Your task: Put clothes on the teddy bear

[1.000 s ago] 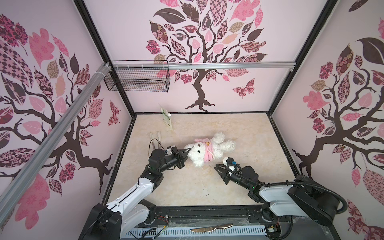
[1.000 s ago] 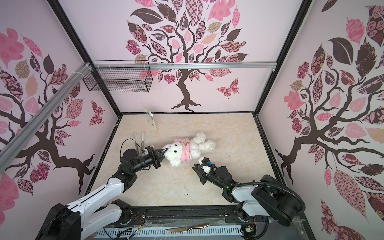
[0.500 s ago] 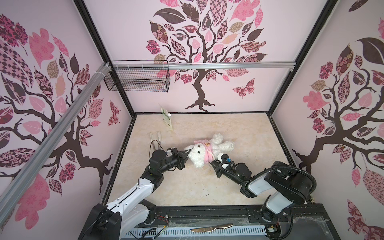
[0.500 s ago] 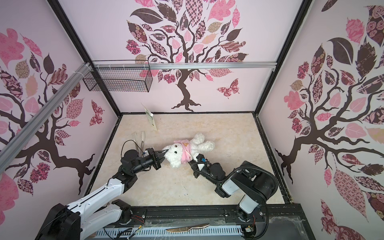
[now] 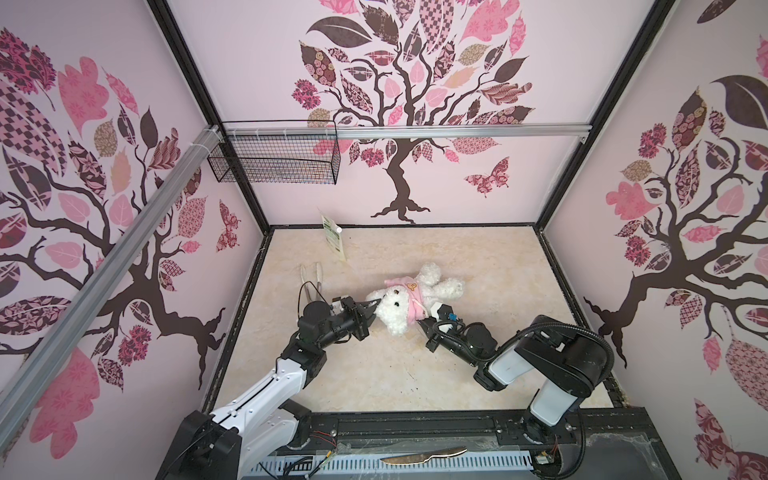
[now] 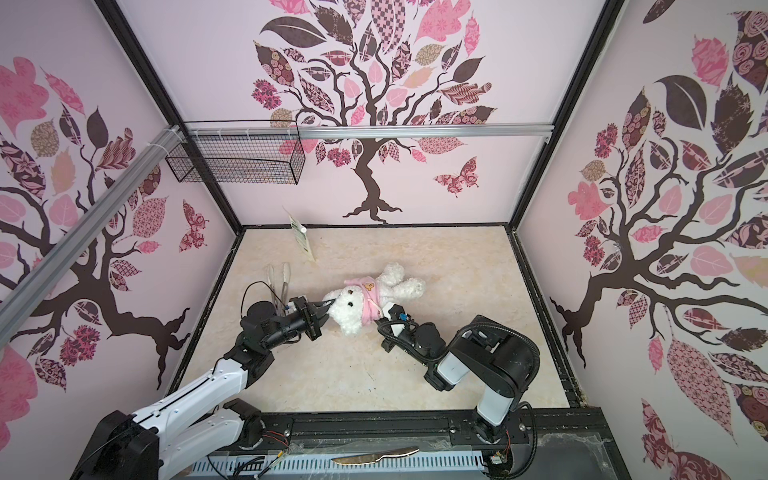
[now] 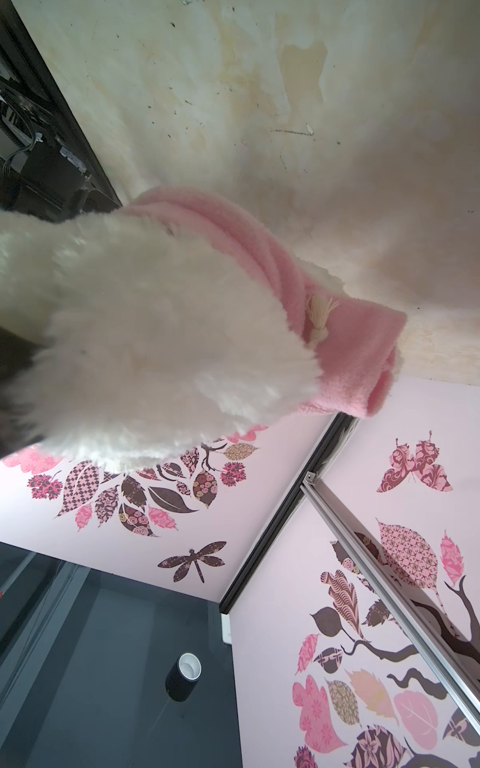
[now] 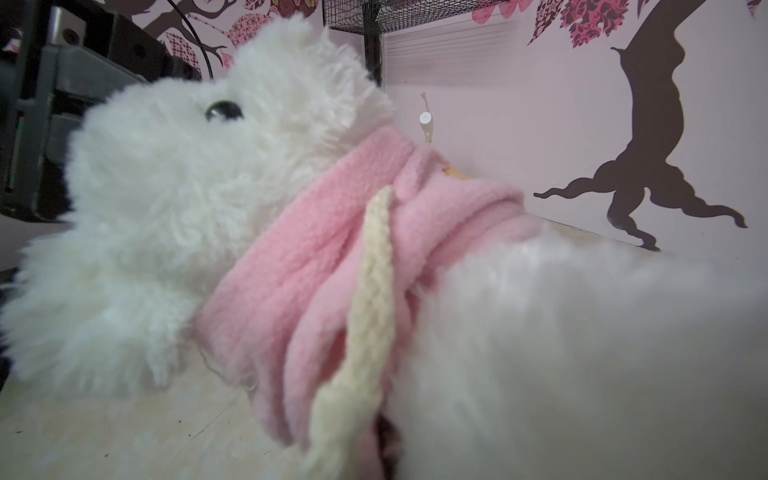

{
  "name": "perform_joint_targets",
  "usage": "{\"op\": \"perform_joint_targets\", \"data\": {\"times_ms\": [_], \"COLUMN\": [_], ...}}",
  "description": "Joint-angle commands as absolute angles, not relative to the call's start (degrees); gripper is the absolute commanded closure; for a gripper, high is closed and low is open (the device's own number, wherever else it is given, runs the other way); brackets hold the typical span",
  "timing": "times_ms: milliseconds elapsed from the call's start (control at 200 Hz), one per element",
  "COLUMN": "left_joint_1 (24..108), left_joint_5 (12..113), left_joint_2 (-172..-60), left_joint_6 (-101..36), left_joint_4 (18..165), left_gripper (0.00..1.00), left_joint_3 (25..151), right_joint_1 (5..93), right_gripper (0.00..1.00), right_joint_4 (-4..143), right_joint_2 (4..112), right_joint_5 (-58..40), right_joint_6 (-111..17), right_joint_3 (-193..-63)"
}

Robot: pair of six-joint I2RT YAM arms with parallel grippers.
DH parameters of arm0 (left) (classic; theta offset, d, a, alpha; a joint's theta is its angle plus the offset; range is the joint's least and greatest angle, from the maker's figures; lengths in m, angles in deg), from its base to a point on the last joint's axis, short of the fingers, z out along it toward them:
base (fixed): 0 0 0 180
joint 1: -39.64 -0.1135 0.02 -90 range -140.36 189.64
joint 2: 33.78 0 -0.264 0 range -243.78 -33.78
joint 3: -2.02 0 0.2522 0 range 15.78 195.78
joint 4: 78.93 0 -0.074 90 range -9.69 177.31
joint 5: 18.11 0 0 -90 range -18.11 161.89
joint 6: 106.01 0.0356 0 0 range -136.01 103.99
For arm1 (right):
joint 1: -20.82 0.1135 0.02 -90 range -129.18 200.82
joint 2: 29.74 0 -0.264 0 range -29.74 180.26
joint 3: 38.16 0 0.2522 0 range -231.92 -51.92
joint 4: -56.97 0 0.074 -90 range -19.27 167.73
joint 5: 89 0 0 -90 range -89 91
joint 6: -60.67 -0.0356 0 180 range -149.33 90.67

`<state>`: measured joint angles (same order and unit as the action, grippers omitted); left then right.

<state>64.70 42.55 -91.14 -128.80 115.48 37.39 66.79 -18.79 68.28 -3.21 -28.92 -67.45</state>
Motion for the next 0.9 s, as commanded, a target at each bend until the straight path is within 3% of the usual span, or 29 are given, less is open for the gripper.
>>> {"op": "perform_joint_targets", "data": {"times_ms": [0,345,725,895], "left_joint_1": [64.8,60.0,57.7,57.8], "left_joint_5": [42.6,39.6,34.2,31.4], "left_joint_2": [-90.1,-89.8,-92.9,-95.3], "left_joint_6": [-128.9,-123.8,-110.1,-103.0], "left_joint_4": [117.8,111.5,102.2,99.4], "left_gripper": [1.0,1.0,1.0,1.0], "left_joint_3": [36.2,36.3,40.0,43.2], "right_joint_1": [67.0,64.8,57.3,57.3], "right_gripper": [1.0,1.0,1.0,1.0], "right_joint_4": [-28.0,-12.9,16.7,28.6], "right_joint_2": [67.7,53.0,32.9,31.4], "right_joint_5": [0.5,10.4,9.1,-1.0], "right_joint_6": [-28.5,-30.5,-34.6,-37.4], "right_joint_3": [-66.1,-59.0,-61.1,-67.9]}}
